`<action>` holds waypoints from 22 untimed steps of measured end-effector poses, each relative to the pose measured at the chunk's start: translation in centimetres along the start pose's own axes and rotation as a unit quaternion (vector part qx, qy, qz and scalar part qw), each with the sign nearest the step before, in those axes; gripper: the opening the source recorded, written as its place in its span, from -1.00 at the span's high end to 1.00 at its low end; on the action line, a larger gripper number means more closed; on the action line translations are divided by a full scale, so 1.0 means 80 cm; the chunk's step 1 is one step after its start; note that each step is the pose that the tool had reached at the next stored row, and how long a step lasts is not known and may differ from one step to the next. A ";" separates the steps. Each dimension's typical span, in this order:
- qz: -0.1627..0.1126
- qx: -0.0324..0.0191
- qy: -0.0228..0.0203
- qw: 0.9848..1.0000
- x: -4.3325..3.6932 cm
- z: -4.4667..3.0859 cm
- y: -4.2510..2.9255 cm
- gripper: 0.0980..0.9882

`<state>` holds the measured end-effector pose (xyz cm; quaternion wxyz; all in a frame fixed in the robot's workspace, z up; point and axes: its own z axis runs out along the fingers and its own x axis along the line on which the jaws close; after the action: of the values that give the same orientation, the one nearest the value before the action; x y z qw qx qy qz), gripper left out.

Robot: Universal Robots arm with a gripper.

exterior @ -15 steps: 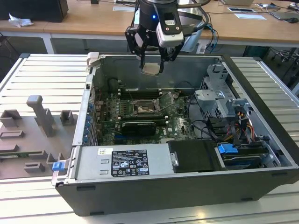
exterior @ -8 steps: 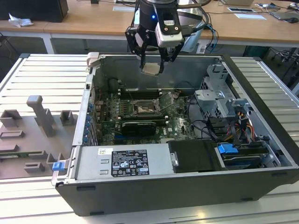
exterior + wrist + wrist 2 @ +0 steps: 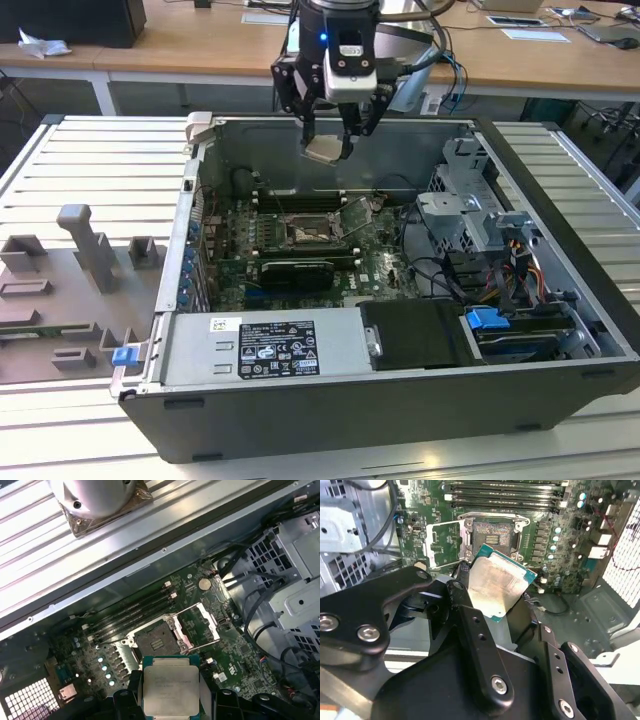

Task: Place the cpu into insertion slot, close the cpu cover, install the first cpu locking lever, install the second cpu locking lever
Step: 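Place the cpu into insertion slot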

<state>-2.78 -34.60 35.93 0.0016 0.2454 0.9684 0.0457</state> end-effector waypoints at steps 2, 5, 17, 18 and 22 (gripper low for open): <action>0.016 0.000 -0.001 1.000 0.000 0.0005 -0.0001 0.00; 0.032 -0.001 -0.003 0.999 0.000 0.0010 -0.0001 0.00; 0.110 -0.002 -0.010 0.994 0.000 0.0037 -0.0003 0.00; 0.117 -0.002 -0.011 0.993 0.000 0.0042 -0.0004 0.00; 0.138 -0.002 -0.013 0.990 0.000 0.0054 -0.0005 0.00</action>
<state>-2.78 -34.60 35.49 0.0082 0.3770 0.9251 0.0443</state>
